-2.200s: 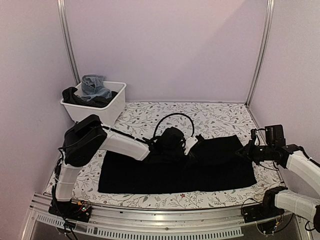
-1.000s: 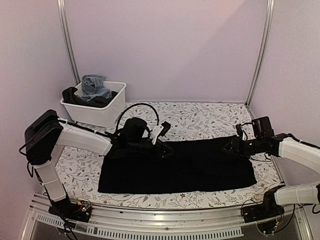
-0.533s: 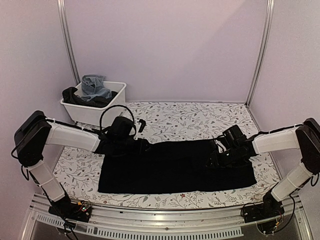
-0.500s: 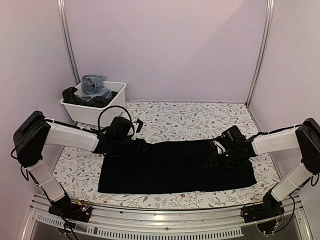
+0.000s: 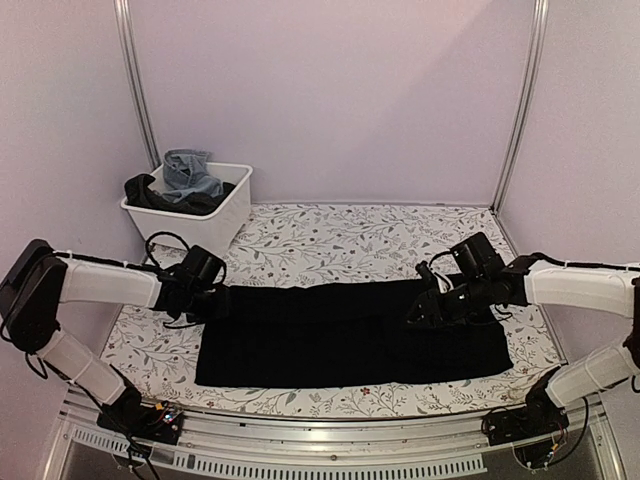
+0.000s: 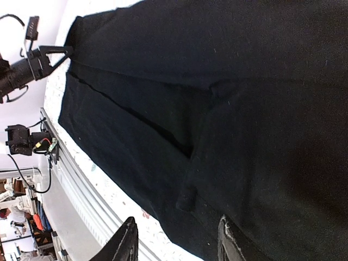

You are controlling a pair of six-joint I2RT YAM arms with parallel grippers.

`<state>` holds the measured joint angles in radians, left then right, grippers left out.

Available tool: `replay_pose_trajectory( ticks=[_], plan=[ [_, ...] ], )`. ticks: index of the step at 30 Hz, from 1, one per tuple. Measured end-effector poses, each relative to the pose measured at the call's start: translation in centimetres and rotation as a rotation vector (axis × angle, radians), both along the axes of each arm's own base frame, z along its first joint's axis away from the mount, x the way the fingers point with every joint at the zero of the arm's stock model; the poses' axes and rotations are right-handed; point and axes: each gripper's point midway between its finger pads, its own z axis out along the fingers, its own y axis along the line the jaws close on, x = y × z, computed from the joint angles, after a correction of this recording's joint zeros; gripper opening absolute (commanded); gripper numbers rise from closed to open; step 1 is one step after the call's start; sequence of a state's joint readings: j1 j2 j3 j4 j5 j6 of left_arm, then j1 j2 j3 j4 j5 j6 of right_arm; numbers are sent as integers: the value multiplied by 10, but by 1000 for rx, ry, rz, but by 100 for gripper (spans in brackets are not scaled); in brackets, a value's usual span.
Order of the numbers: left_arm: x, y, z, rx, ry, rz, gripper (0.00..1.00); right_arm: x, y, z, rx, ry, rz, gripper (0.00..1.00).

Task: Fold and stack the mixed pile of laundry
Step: Smooth out the rectangle-folded T-shirt at the center of the board.

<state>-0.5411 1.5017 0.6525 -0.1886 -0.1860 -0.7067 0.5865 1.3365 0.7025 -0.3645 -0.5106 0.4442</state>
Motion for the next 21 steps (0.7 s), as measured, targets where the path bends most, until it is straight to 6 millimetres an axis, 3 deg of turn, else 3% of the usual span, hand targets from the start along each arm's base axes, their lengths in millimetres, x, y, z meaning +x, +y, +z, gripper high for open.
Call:
replay_pose_trajectory(
  ticks=[4,10,16,19,21],
  plan=[
    [-16,26,12,30,-14,101,49,22,0,25,22,-71,-24,51],
    [-26,55,33,39,-69,218,48,49,-12,29,-15,-121,-85,54],
    [-12,37,44,-10,-123,123,46,88,-28,11,-77,-148,-172,54],
    [0,24,48,-5,-136,47,55,107,-31,-6,-115,-143,-199,54],
    [15,17,54,15,-150,17,53,118,-33,-17,-138,-139,-213,54]
  ],
)
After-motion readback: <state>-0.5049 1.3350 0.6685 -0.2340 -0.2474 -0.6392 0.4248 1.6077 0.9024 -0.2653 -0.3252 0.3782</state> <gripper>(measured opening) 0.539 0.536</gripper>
